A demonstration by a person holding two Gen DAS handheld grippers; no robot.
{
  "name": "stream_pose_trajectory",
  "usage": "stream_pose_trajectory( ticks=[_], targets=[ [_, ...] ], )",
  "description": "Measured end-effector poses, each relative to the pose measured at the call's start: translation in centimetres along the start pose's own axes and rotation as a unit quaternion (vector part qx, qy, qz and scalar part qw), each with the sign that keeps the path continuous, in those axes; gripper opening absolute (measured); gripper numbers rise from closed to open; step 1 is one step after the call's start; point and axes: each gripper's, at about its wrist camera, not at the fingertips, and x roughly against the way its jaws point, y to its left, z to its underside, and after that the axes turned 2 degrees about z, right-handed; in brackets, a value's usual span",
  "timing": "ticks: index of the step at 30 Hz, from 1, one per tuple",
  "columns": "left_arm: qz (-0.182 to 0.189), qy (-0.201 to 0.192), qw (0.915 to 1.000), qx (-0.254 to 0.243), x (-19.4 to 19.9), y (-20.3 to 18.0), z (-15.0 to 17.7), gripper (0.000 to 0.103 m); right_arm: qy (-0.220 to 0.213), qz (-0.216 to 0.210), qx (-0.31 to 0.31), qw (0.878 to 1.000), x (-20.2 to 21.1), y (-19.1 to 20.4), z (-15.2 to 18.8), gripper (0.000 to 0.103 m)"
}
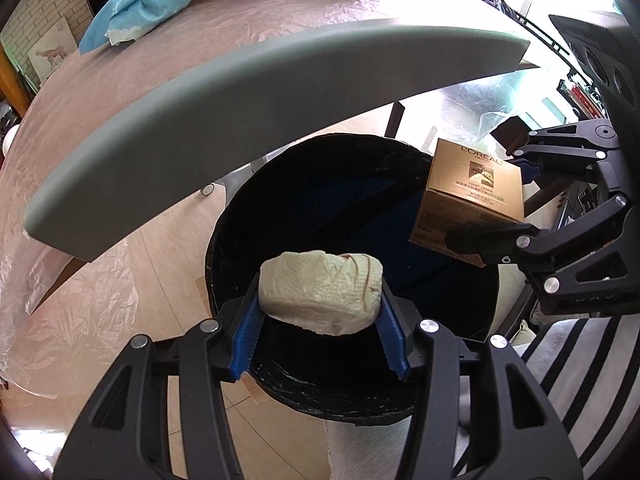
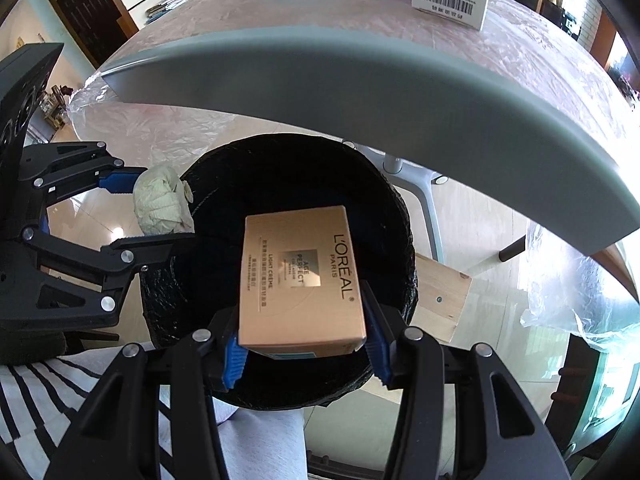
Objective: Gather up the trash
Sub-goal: 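Open both tools to drop the beige ball and L'Oréal box into the bin, then move both tools back toward the remaining items on the table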
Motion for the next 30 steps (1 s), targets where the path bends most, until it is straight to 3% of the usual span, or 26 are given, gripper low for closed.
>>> stream_pose_trajectory(
  ticks=[11,12,13,15,17,22,25,27,30],
  targets=[
    [-0.002,-0.001,1.0000,0.001,-0.3,0.0,-0.2,0.053,0.003,0.008,-0.007,1.000,-0.1,0.1,-0.1,0.049],
    [0.007,-0.004,1.0000,0.005,-0.2,0.1,-0.2,0.056,0.003,0.009,-0.009,1.000,0.0,0.2,-0.1,0.050],
    [0.005,-0.006,0.9999,0.010,-0.1,0.3,-0.3,0.070,0.003,0.009,-0.012,1.000,0.0,0.1,-0.2,0.051],
    [-0.005,-0.022,0.9996,0.018,0.4,0.7,-0.3,0.087,0.002,0.003,-0.019,1.000,0.3,0.0,-0.1,0.071],
    [0.012,-0.027,0.9993,0.022,0.8,0.9,-0.3,0.088,-0.005,-0.002,-0.030,1.000,0.8,-0.2,-0.1,0.079],
    [0.026,-0.034,0.9990,0.016,2.5,1.1,0.1,0.088,-0.015,-0.016,-0.037,0.999,3.5,-0.5,0.6,0.082],
    [0.051,-0.063,0.9966,0.014,5.3,1.9,-0.1,0.088,-0.055,-0.022,-0.021,0.998,7.3,-0.3,0.8,0.083],
    [0.056,-0.099,0.9934,0.009,7.9,2.1,-0.4,0.089,-0.116,-0.021,-0.025,0.993,11.2,-0.5,0.4,0.093],
    [0.036,-0.187,0.9816,0.018,12.4,3.2,-1.6,0.101,-0.227,-0.025,-0.049,0.972,16.5,-1.1,-0.8,0.099]
  ],
)
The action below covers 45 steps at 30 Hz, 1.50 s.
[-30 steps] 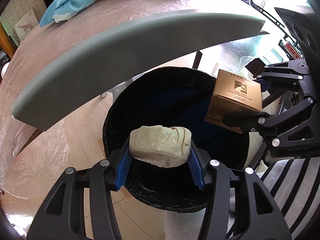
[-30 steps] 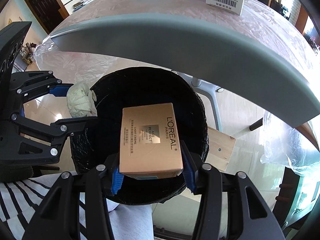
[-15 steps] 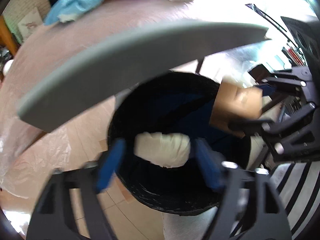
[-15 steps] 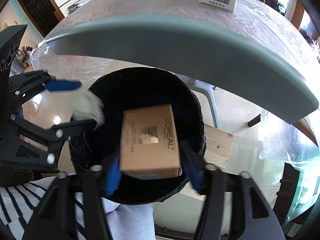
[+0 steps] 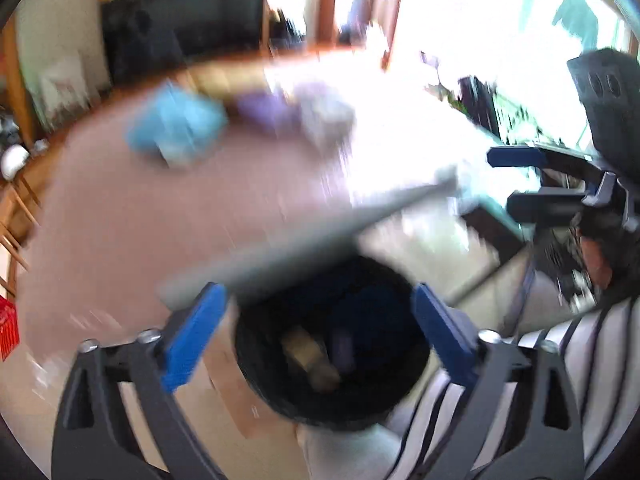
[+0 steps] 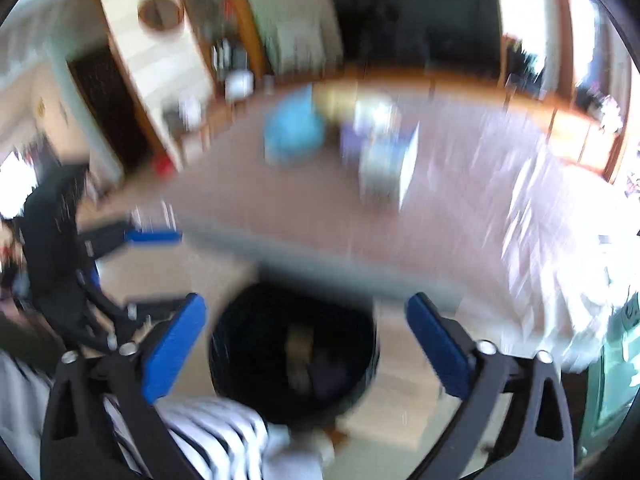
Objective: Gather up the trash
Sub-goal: 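Move both tools back toward the remaining items on the table, then grasp the blue bag with the left tool while the right tool grasps the Naproxen box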
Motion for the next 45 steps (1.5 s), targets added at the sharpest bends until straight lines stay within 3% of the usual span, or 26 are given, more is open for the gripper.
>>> stream_pose_trajectory(
  ticks=[4,7,9,11,14,18,23,33,45],
  targets=[
    [-0.033,-0.089,0.9945,0.044,2.7,2.1,-4.1,0.101,-0.134,0.054,-0.021,0.989,3.4,0.3,-4.5,0.099],
    [-0.051,-0.136,0.9843,0.099,2.8,4.3,-6.5,0.101,-0.182,0.133,0.004,0.974,2.9,0.6,-7.0,0.099],
    [-0.049,-0.134,0.9811,0.131,2.0,6.3,-8.0,0.101,-0.158,0.175,0.024,0.972,1.1,0.8,-8.1,0.099],
    [-0.044,-0.114,0.9845,0.126,0.9,7.5,-9.3,0.101,-0.111,0.203,0.019,0.973,-1.2,0.4,-8.9,0.099],
    [-0.075,-0.077,0.9904,0.087,-1.8,9.2,-10.7,0.101,-0.036,0.164,-0.031,0.985,-5.4,-1.0,-9.9,0.099],
    [-0.078,-0.027,0.9945,0.065,-5.6,11.7,-11.7,0.101,0.005,0.147,-0.085,0.986,-8.7,-2.8,-9.8,0.099],
    [-0.047,0.028,0.9982,0.026,-9.5,13.6,-12.8,0.101,0.045,0.139,-0.118,0.982,-12.3,-3.8,-9.5,0.099],
    [-0.025,0.099,0.9897,-0.100,-15.0,13.7,-14.9,0.101,0.083,0.161,-0.147,0.972,-16.9,-5.1,-9.8,0.099],
    [0.014,0.135,0.9830,-0.124,-17.4,15.4,-15.5,0.101,0.101,0.162,-0.151,0.970,-18.8,-5.5,-9.5,0.099]
  ],
)
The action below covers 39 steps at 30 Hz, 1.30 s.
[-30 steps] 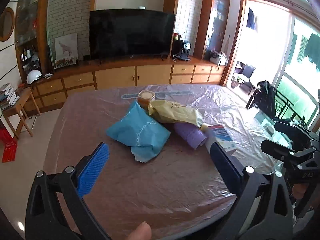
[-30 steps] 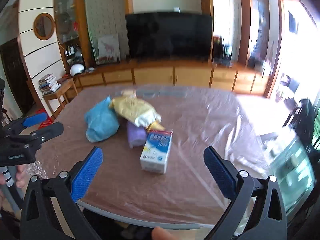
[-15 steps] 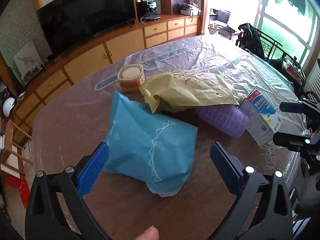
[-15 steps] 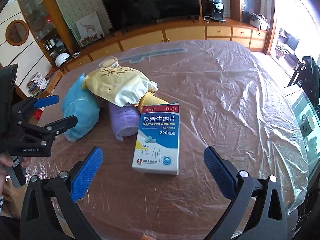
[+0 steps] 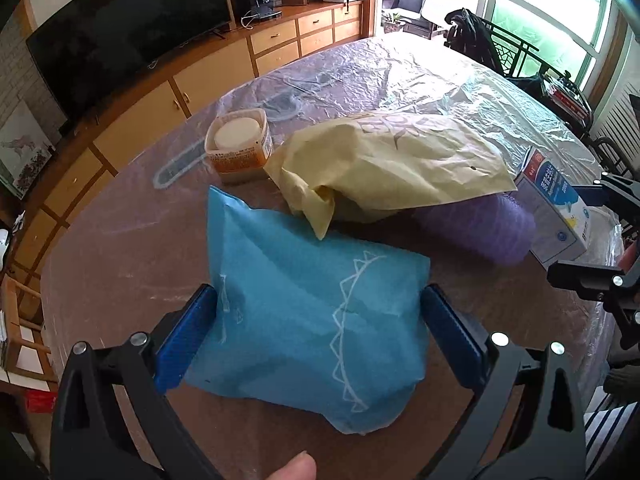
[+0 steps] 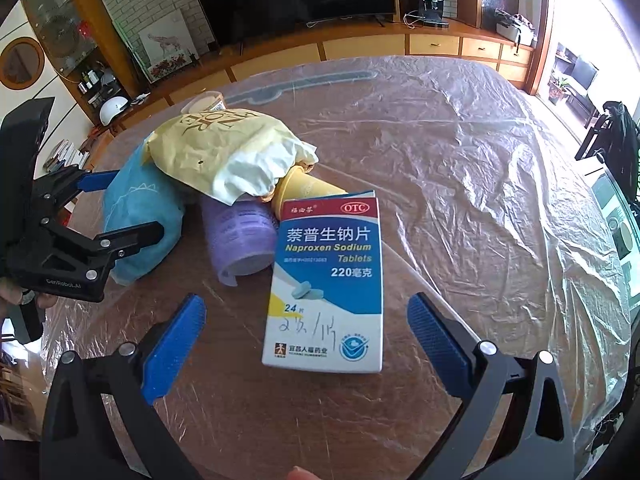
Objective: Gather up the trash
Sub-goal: 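Grasp the blue bag with the left tool while the right tool grasps the Naproxen box, then carry the blue bag and Naproxen box with both tools over the black bin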
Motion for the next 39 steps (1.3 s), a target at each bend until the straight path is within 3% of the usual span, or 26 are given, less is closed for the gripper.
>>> stream_pose_trajectory(
  ticks=[10,16,18,21,25,39],
  targets=[
    [-0.012,0.009,0.9998,0.017,-1.6,0.5,0.9,0.101,0.007,-0.016,-0.017,1.000,-1.1,-0.3,-0.4,0.096],
    [-0.023,0.005,0.9996,0.016,-1.3,0.2,1.1,0.096,0.013,-0.010,-0.018,1.000,-1.3,-0.7,-0.1,0.073],
    [-0.018,0.004,0.9994,0.028,-1.0,0.4,1.2,0.094,0.012,-0.006,-0.018,1.000,-1.3,-0.9,0.0,0.059],
    [-0.012,0.001,0.9989,0.045,-0.5,0.9,1.3,0.089,0.010,-0.013,-0.026,1.000,-0.9,-1.6,0.0,0.051],
    [-0.022,-0.008,0.9975,0.066,0.3,1.1,1.6,0.084,-0.002,-0.021,-0.034,0.999,-0.1,-2.3,0.0,0.048],
    [-0.054,-0.078,0.9853,0.142,5.7,-0.2,3.3,0.084,-0.026,-0.058,-0.035,0.997,3.2,-3.5,-0.2,0.047]
  ],
)
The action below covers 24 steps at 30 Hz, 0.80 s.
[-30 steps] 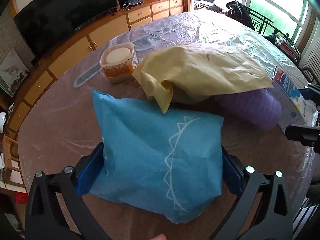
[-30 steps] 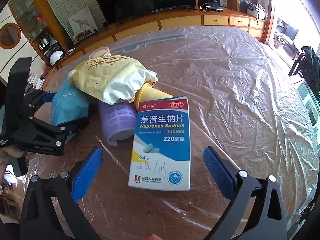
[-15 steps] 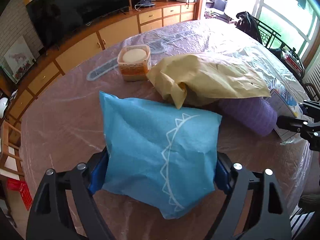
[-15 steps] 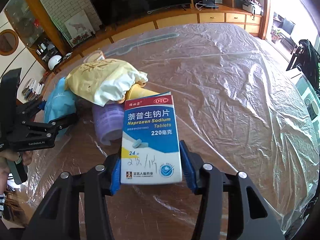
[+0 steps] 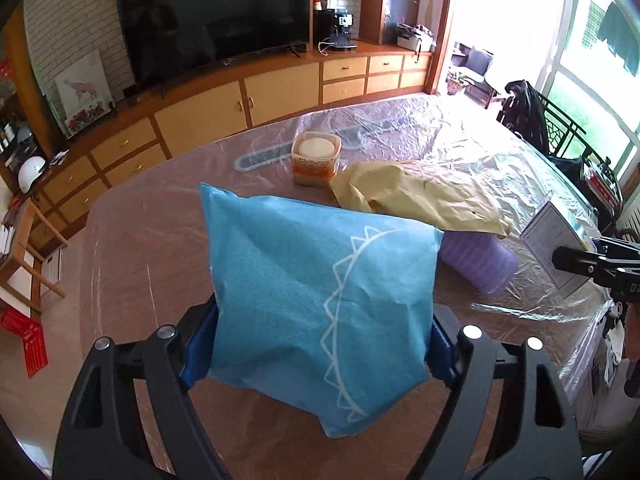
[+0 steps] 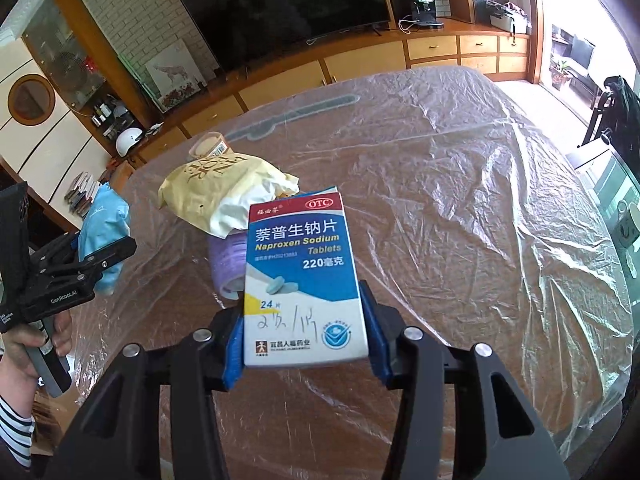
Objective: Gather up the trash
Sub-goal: 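Carry the blue bag and Naproxen box with both tools over the black bin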
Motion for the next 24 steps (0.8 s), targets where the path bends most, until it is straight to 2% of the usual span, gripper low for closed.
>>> stream_pose_trajectory(
  ticks=[11,24],
  targets=[
    [-0.025,-0.015,0.9985,0.047,1.8,-3.4,2.7,0.084,0.002,-0.012,0.019,1.000,1.1,-0.1,0.6,0.047],
    [-0.029,-0.040,0.9951,0.085,4.6,-5.0,5.1,0.084,-0.007,-0.034,0.053,0.998,3.9,0.7,1.7,0.048]
  ],
)
